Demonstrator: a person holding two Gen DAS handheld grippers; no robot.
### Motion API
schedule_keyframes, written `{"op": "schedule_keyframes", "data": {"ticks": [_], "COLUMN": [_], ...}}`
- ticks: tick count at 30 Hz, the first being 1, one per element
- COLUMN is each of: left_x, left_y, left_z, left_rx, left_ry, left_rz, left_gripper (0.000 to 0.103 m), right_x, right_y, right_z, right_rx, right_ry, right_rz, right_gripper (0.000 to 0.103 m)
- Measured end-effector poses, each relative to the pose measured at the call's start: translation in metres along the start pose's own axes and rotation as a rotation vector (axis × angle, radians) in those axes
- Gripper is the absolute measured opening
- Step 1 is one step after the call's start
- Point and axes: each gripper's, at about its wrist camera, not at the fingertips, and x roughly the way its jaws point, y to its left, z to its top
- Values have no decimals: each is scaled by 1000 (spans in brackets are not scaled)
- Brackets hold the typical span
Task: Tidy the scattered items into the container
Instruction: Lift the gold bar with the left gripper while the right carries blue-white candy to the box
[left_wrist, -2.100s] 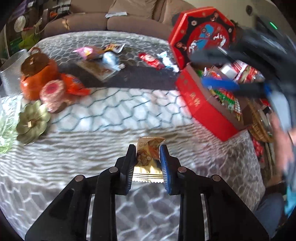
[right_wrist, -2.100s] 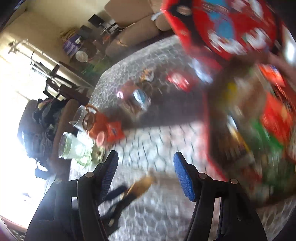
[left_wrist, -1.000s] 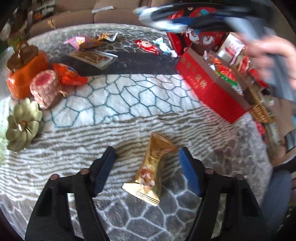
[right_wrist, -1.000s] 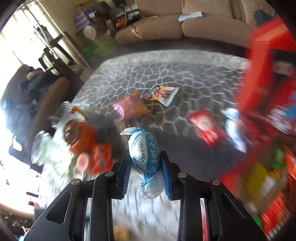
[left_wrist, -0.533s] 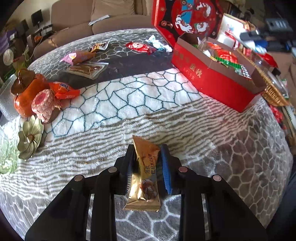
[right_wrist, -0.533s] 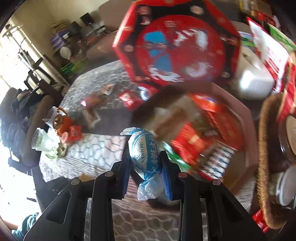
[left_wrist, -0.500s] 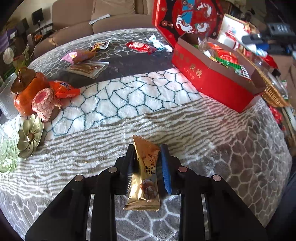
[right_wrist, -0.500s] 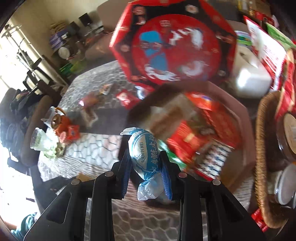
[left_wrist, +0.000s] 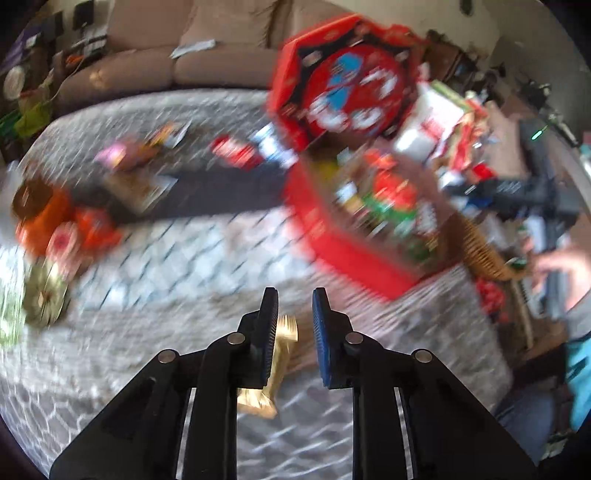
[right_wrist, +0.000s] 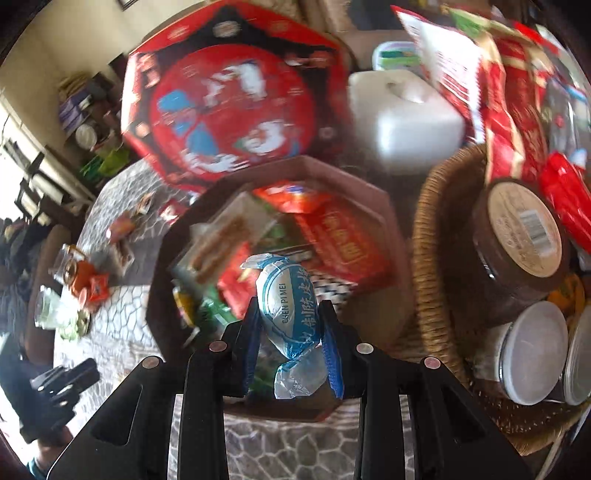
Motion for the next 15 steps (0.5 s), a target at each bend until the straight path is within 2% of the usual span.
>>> {"op": "schedule_keyframes", "data": {"ticks": [4,6,7,8,9,12,15], "left_x": [1,1,1,1,2,3,12], "left_y": [-39,-58,-63,-67,-67,-54,-20], "left_z": [43,59,62,62,61,44,14], "left_rx": [13,39,54,70,80,85,86], "left_ry": [-22,-38,-39,-33,-26,-10,37], "left_rz": [-67,-60,-53,-44,-28,35,132], "left_gripper": [18,18,20,26,40,69,73], "right_x": [12,21,23,24,20,5,-11], "right_y": [-7,-6,-6,-8,-10,-19,-23], "right_z": [2,3,3,4,4,5,-1], "right_rx": [-3,-35,-46,-47,-39,-9,5], "right_ry": [35,60,68,67,52,6,-13], "right_rz": [-38,-78,-109,-120,-106,-57,-9], "right_gripper": [31,33,38,48,52,55,56]}}
